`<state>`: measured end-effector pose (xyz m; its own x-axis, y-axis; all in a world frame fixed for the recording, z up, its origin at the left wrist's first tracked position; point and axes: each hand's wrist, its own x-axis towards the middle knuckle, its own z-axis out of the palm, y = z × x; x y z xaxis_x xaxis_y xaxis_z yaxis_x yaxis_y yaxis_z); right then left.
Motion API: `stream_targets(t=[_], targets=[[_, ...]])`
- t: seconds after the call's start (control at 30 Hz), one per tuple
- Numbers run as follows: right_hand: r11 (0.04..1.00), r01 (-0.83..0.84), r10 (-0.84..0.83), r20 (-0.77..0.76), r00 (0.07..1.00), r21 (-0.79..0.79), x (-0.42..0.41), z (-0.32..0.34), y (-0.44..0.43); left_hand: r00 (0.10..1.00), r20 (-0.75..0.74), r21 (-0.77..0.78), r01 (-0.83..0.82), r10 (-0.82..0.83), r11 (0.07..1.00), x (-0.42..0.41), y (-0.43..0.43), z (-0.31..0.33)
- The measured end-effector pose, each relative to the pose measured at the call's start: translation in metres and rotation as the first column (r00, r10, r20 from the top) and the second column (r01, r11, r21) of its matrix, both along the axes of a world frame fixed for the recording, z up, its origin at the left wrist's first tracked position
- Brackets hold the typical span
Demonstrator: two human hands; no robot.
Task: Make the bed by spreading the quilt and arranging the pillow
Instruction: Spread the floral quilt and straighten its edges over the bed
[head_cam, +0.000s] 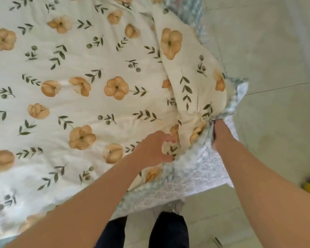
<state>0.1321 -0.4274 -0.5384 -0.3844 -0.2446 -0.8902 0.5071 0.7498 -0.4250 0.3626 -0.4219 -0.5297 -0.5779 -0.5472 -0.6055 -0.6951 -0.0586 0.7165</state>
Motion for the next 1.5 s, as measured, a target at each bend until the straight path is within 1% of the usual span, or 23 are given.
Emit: stream_targets(t=[0.1, 0.17, 0.2, 0.27, 0.37, 0.4, 0.47, 0.53, 0.67, 0.73, 0.8, 0.83, 0.93, 0.97, 1.03, 1.1, 1.17, 1.2, 1.27, 1.3, 1.37, 1.43, 1.5], targets=[[0.953, 0.251, -0.241, 0.076, 0.968, -0.169, -0.066, 0.01, 0.053, 0.996, 0.021, -0.017, 0.083, -0.083, 0.996, -0.055, 0.054, -0.003], [0.917, 0.353, -0.339, 0.102, 0.935, -0.185, -0.096, 0.009, 0.085, 0.99, 0.085, -0.127, 0.125, -0.115, 0.984, -0.078, 0.077, -0.006], [0.916, 0.371, -0.365, 0.063, 0.929, -0.151, -0.109, 0.006, 0.104, 0.984, 0.13, -0.204, 0.148, -0.123, 0.968, -0.089, 0.087, -0.007], [0.887, 0.456, -0.456, 0.019, 0.89, -0.072, -0.133, 0.0, 0.139, 0.962, 0.227, -0.293, 0.215, -0.151, 0.932, -0.1, 0.106, -0.016], [0.855, 0.518, -0.514, 0.113, 0.85, -0.015, -0.155, -0.011, 0.159, 0.881, 0.397, -0.387, 0.413, -0.256, 0.824, -0.107, 0.126, -0.034], [0.857, 0.516, -0.511, 0.127, 0.85, -0.005, -0.163, -0.012, 0.16, 0.866, 0.426, -0.41, 0.442, -0.261, 0.798, -0.112, 0.13, -0.04], [0.892, 0.452, -0.443, 0.181, 0.878, -0.012, -0.172, -0.01, 0.151, 0.875, 0.432, -0.468, 0.424, -0.218, 0.775, -0.123, 0.132, -0.046], [0.925, 0.379, -0.372, 0.218, 0.902, 0.009, -0.173, -0.013, 0.141, 0.898, 0.405, -0.495, 0.374, -0.172, 0.784, -0.13, 0.131, -0.049], [0.965, 0.258, -0.261, 0.216, 0.941, 0.041, -0.17, -0.022, 0.131, 0.907, 0.397, -0.413, 0.313, -0.14, 0.855, -0.144, 0.125, -0.045], [0.968, 0.251, -0.248, 0.221, 0.943, 0.015, -0.17, -0.031, 0.133, 0.906, 0.416, -0.357, 0.236, -0.072, 0.904, -0.152, 0.117, -0.041], [0.959, 0.274, -0.247, 0.274, 0.929, -0.067, -0.163, -0.029, 0.134, 0.89, 0.456, -0.293, 0.145, 0.004, 0.945, -0.158, 0.109, -0.038], [0.952, 0.291, -0.249, 0.309, 0.918, -0.097, -0.156, -0.023, 0.133, 0.873, 0.488, -0.254, 0.138, 0.004, 0.957, -0.16, 0.104, -0.035], [0.911, 0.364, -0.271, 0.389, 0.881, -0.191, -0.155, -0.015, 0.14, 0.821, 0.562, -0.147, 0.219, -0.101, 0.964, -0.167, 0.091, -0.022], [0.903, 0.371, -0.271, 0.381, 0.884, -0.216, -0.16, -0.016, 0.144, 0.825, 0.552, -0.141, 0.236, -0.121, 0.962, -0.168, 0.089, -0.017], [0.916, 0.326, -0.257, 0.281, 0.925, -0.233, -0.172, -0.017, 0.155, 0.858, 0.496, -0.14, 0.232, -0.135, 0.962, -0.167, 0.093, -0.013], [0.96, 0.226, -0.216, 0.077, 0.973, -0.163, -0.182, -0.023, 0.167, 0.901, 0.401, -0.055, 0.202, -0.164, 0.978, -0.163, 0.111, -0.015], [0.985, 0.165, -0.166, -0.015, 0.986, -0.051, -0.185, -0.033, 0.174, 0.903, 0.363, 0.003, 0.245, -0.229, 0.97, -0.158, 0.139, -0.024], [0.987, 0.16, -0.16, -0.01, 0.987, -0.009, -0.185, -0.036, 0.174, 0.894, 0.383, -0.034, 0.264, -0.231, 0.964, -0.156, 0.152, -0.028], [0.993, 0.11, -0.111, 0.044, 0.993, 0.032, -0.183, -0.038, 0.172, 0.897, 0.426, -0.242, 0.238, -0.118, 0.941, -0.154, 0.17, -0.034], [0.998, 0.044, -0.047, 0.068, 0.997, 0.045, -0.181, -0.039, 0.171, 0.897, 0.44, -0.351, 0.217, -0.044, 0.911, -0.154, 0.175, -0.034], [0.993, -0.101, 0.096, 0.074, 0.993, 0.066, -0.179, -0.038, 0.174, 0.88, 0.472, -0.451, 0.187, 0.055, 0.873, -0.15, 0.175, -0.036], [0.984, -0.162, 0.156, 0.097, 0.983, 0.067, -0.178, -0.039, 0.179, 0.875, 0.482, -0.458, 0.207, 0.046, 0.864, -0.14, 0.172, -0.043], [0.986, -0.156, 0.149, 0.121, 0.981, 0.05, -0.179, -0.037, 0.183, 0.906, 0.422, -0.538, 0.289, -0.044, 0.792, -0.132, 0.171, -0.046]])
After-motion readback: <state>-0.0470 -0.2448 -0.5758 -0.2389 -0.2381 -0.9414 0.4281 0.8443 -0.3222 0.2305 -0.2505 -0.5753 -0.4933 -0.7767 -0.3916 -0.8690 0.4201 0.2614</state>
